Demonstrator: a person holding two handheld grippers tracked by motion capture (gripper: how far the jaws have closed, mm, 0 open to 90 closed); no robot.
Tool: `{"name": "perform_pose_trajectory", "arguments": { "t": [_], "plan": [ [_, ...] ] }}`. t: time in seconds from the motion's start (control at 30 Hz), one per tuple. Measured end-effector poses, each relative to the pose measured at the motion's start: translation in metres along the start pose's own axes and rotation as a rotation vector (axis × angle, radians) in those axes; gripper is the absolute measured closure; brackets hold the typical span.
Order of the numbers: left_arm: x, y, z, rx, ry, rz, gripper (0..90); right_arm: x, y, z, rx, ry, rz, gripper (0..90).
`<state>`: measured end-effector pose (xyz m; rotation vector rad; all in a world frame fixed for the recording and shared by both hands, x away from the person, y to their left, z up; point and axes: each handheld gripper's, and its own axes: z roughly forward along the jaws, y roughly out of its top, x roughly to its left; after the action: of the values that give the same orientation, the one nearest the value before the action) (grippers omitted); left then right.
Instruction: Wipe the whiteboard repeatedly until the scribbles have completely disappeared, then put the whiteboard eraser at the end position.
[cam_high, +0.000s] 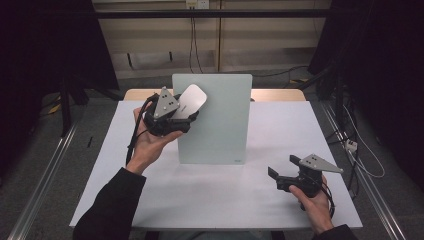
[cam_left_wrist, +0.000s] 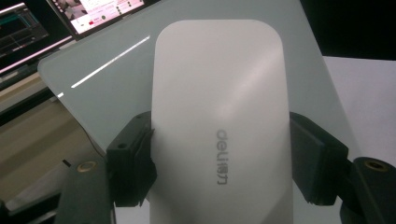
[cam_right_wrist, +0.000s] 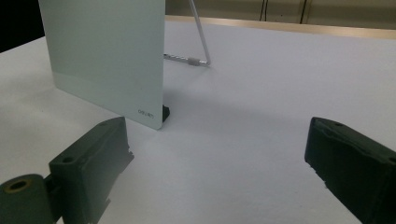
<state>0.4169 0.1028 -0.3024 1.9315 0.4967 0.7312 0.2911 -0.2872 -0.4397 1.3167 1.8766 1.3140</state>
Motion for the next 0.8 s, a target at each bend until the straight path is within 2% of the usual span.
{"name": "perform_pose_trajectory", "arguments": {
  "t": [0.13,0.17,0.47,0.63,0.8],
  "plan": [
    [-0.0016,0.0007,-0.0041,-0.014,-0.010,-0.008,31.3,0.0002,0.0000,-0.0003,-0.002,0.002,-0.003,6.1],
    [-0.0017,0.0009,-0.0053,-0.009,-0.012,0.002,31.3,0.0004,-0.0002,-0.0006,-0.001,0.001,-0.002,6.1],
    [-0.0029,-0.0015,-0.0089,0.005,-0.044,-0.005,31.3,0.0003,-0.0001,-0.0003,-0.002,0.004,-0.003,6.1],
    [-0.0024,-0.0034,-0.0092,0.012,-0.059,-0.028,31.2,0.0001,0.0003,0.0000,-0.002,0.003,-0.004,6.1],
    [-0.0029,-0.0066,-0.0090,0.024,-0.095,-0.039,31.3,-0.0002,0.0005,0.0011,0.001,0.004,0.002,6.1]
  ]
}}
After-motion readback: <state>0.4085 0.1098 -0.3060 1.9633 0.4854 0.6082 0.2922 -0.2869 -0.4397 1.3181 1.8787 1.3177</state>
